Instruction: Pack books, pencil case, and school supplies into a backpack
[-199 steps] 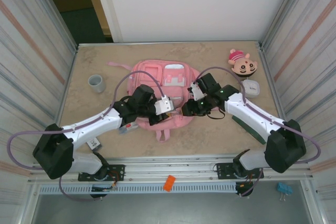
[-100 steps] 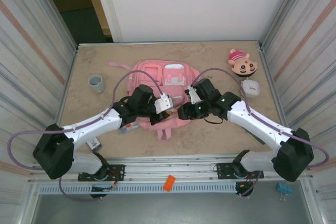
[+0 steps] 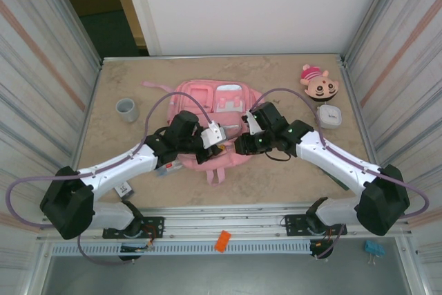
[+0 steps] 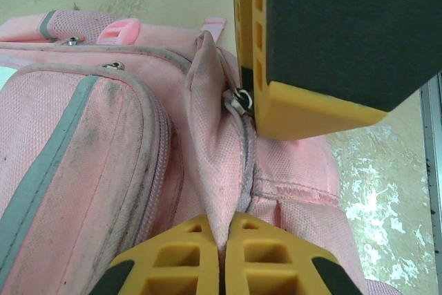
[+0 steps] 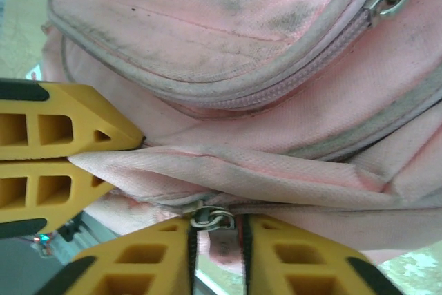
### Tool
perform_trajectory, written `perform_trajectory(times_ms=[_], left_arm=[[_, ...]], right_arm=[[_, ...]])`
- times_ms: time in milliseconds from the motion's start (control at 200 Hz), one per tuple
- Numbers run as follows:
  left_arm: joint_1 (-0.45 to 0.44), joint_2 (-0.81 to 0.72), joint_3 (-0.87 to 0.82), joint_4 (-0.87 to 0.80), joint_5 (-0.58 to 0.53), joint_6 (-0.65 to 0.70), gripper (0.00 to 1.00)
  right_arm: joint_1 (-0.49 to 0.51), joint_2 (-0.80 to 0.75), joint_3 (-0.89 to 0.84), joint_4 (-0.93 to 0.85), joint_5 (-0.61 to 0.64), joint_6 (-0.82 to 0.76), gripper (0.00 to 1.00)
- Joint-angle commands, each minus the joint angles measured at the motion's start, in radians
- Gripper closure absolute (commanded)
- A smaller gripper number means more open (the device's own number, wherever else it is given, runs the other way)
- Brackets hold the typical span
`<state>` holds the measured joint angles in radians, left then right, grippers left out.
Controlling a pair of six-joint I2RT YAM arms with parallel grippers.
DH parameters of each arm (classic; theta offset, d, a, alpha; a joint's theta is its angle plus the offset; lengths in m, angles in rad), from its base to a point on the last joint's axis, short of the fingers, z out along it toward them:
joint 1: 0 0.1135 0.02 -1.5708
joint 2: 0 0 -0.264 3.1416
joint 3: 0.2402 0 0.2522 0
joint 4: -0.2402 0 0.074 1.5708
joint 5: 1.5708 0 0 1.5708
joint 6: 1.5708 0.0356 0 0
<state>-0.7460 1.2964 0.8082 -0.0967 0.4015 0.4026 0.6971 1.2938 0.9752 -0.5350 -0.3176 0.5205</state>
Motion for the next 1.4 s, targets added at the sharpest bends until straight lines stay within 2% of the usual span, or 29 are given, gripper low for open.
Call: perform_trajectory(times_ms=[0, 180, 251, 301, 491, 656, 797, 922, 1017, 1208, 1398], left_arm=[[0.000, -0.050, 0.005, 0.101, 0.073, -0.022, 1.00], [0.001, -0.054, 0.003, 0.095, 0.063, -0.015, 1.00], [0.002, -0.056, 0.002, 0.088, 0.058, -0.012, 1.00], [0.003, -0.059, 0.002, 0.088, 0.058, -0.012, 1.00], [0.005, -0.058, 0.003, 0.094, 0.065, -0.013, 1.00], [0.004, -0.055, 0.008, 0.098, 0.072, -0.015, 1.00], [0.005, -0.054, 0.009, 0.101, 0.073, -0.017, 1.00], [0.004, -0.055, 0.009, 0.098, 0.068, -0.015, 1.00], [0.006, -0.057, 0.007, 0.081, 0.052, -0.003, 1.00], [0.018, -0.077, -0.011, 0.051, 0.038, 0.015, 1.00], [0.024, -0.102, -0.021, 0.023, 0.046, 0.026, 1.00]], right_arm=[[-0.010, -0.007, -0.013, 0.023, 0.001, 0.011, 0.84], [-0.031, -0.013, -0.003, -0.059, 0.093, 0.026, 0.96], [-0.045, -0.021, -0.009, -0.072, 0.099, 0.032, 0.97], [-0.053, -0.027, -0.016, -0.061, 0.071, 0.030, 0.93], [-0.037, -0.015, -0.029, 0.000, -0.015, 0.023, 0.68], [-0.019, 0.010, -0.021, 0.021, -0.017, 0.023, 0.65], [-0.022, 0.024, -0.015, 0.033, -0.006, 0.022, 0.70], [-0.029, 0.024, -0.004, -0.013, 0.062, 0.028, 0.91], [-0.060, 0.007, -0.004, -0.070, 0.118, 0.037, 1.00], [-0.179, -0.033, -0.033, -0.145, 0.154, 0.037, 1.00], [-0.229, -0.002, -0.014, -0.151, 0.158, 0.004, 1.00]])
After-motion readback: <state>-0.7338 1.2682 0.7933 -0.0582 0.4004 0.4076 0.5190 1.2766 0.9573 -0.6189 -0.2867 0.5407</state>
